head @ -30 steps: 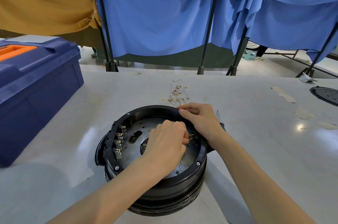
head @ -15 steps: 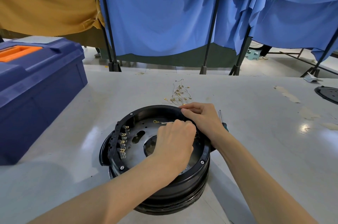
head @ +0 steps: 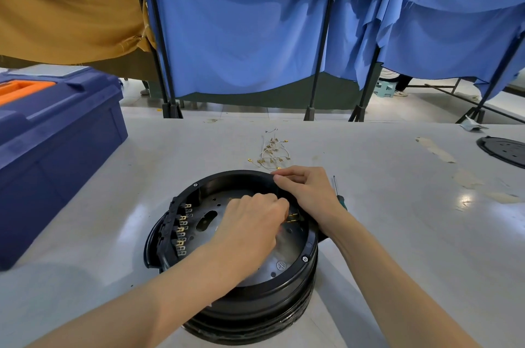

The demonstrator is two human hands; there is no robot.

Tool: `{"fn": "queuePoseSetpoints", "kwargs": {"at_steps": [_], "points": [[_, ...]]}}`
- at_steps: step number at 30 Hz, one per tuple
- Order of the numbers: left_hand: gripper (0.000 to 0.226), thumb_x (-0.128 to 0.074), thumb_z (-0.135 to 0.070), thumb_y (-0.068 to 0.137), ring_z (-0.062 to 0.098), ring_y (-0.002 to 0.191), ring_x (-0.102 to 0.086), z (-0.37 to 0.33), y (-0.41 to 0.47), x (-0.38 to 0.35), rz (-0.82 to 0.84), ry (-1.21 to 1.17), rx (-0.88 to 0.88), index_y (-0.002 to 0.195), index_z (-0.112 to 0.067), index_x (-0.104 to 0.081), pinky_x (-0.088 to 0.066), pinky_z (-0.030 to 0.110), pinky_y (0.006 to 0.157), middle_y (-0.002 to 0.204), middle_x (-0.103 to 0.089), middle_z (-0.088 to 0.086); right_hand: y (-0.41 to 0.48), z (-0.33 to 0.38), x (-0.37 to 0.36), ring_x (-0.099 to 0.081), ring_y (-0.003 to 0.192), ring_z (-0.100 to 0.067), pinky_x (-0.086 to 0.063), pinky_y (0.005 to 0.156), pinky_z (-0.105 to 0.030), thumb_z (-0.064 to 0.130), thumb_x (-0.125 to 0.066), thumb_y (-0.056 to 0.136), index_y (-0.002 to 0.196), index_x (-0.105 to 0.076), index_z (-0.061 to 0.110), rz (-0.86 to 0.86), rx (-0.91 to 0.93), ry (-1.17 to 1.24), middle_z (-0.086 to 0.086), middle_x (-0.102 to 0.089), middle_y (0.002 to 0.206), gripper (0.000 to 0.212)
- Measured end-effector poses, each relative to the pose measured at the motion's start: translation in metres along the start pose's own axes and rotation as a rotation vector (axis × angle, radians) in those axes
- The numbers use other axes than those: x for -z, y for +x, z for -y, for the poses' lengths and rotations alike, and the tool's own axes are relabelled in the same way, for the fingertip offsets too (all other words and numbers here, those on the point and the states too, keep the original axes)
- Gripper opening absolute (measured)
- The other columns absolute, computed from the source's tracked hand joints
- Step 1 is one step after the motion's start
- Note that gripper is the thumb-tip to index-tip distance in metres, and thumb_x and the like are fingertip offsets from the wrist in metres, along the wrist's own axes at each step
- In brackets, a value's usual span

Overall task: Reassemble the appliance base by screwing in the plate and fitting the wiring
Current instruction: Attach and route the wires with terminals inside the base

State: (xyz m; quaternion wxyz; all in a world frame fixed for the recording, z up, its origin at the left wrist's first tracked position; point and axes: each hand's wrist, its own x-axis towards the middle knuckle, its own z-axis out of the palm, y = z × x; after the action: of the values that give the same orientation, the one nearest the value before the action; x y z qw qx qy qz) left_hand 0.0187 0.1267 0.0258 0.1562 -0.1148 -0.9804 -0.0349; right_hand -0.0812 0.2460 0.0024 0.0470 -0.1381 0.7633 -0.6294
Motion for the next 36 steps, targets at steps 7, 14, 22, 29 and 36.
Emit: {"fn": "queuePoseSetpoints", "kwargs": {"at_steps": [7,14,22,29,36], "points": [[0.032,-0.089,-0.014,0.048,0.015,0.048,-0.049,0.004,0.007,0.0,-0.186,0.302,-0.393,0.048,-0.019,-0.057,-0.035,0.024,0.052,0.053,-0.051,-0.003,-0.001,0.001,0.0,-0.071,0.078,-0.007,-0.054,0.068,-0.015,0.015,-0.069,0.088,0.088,-0.077,0.02,0.001,0.011,0.014,-0.002,-0.076,0.084,0.01],[0.028,-0.081,-0.001,0.062,0.019,0.052,-0.047,0.016,0.01,-0.002,-0.323,0.313,-0.57,0.053,-0.014,-0.058,-0.033,0.026,0.058,0.058,-0.052,0.002,0.0,0.001,-0.002,-0.071,0.077,-0.007,-0.053,0.069,-0.014,0.014,-0.07,0.087,0.087,-0.077,0.019,-0.026,0.018,0.008,-0.001,-0.076,0.081,0.009],[0.029,-0.079,0.001,0.063,0.019,0.05,-0.043,0.017,0.009,-0.005,-0.342,0.346,-0.641,0.053,-0.013,-0.055,-0.03,0.026,0.054,0.056,-0.048,0.002,-0.001,0.002,-0.002,-0.071,0.077,-0.004,-0.051,0.068,-0.01,0.014,-0.071,0.085,0.082,-0.077,0.024,-0.033,0.027,0.007,0.004,-0.076,0.078,0.012],[0.029,-0.076,0.002,0.062,0.019,0.049,-0.042,0.016,0.008,-0.012,-0.333,0.369,-0.668,0.055,-0.013,-0.052,-0.031,0.027,0.052,0.055,-0.047,0.003,0.0,0.002,-0.003,-0.071,0.078,-0.005,-0.05,0.068,-0.01,0.012,-0.071,0.085,0.082,-0.077,0.021,-0.052,0.025,0.008,0.003,-0.076,0.078,0.011],[0.026,-0.076,0.002,0.064,0.019,0.051,-0.045,0.016,0.007,-0.013,-0.344,0.387,-0.695,0.057,-0.013,-0.056,-0.034,0.027,0.053,0.057,-0.049,0.002,0.001,-0.001,-0.004,-0.072,0.081,-0.009,-0.054,0.074,-0.015,0.012,-0.072,0.084,0.085,-0.078,0.017,-0.083,0.017,0.006,0.001,-0.076,0.08,0.008]]}}
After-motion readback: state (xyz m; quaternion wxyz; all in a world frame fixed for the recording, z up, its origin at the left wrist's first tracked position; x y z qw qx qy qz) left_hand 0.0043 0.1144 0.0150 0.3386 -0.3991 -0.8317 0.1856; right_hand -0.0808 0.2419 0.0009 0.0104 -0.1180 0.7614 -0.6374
